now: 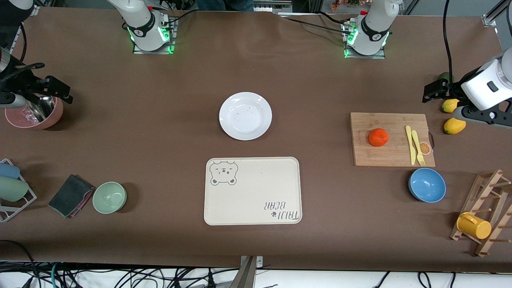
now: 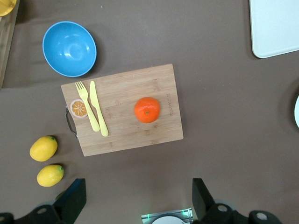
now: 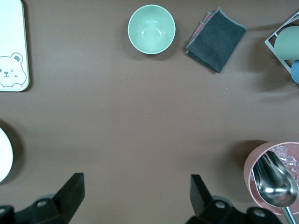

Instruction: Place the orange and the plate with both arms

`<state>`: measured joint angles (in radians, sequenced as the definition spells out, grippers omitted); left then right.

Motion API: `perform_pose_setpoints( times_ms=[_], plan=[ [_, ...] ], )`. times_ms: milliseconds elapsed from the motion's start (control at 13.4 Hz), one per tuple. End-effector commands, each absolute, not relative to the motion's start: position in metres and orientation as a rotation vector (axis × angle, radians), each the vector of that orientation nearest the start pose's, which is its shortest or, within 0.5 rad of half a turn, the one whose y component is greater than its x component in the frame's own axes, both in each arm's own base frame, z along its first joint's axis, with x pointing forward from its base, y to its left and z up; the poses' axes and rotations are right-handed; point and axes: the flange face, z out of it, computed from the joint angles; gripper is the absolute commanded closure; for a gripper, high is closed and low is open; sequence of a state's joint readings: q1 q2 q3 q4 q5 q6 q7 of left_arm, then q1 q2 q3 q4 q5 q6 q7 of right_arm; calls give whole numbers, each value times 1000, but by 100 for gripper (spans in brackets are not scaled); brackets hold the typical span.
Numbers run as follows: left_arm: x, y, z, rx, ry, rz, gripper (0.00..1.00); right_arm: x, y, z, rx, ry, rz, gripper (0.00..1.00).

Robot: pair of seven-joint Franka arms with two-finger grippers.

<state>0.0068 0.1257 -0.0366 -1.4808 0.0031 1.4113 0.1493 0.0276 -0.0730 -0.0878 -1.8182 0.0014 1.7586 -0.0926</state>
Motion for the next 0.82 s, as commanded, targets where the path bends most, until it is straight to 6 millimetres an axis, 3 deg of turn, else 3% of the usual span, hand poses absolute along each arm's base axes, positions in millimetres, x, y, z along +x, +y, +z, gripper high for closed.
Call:
perform_pose_setpoints(
  times_ms=[0, 747],
  plan=[
    [571, -14, 590, -3136, 298, 308, 0, 541, -37, 566, -3136, -56, -22, 0],
    [571, -17, 589, -3130, 318, 318, 0, 541, -36, 566, -3136, -56, -22, 0]
  ],
)
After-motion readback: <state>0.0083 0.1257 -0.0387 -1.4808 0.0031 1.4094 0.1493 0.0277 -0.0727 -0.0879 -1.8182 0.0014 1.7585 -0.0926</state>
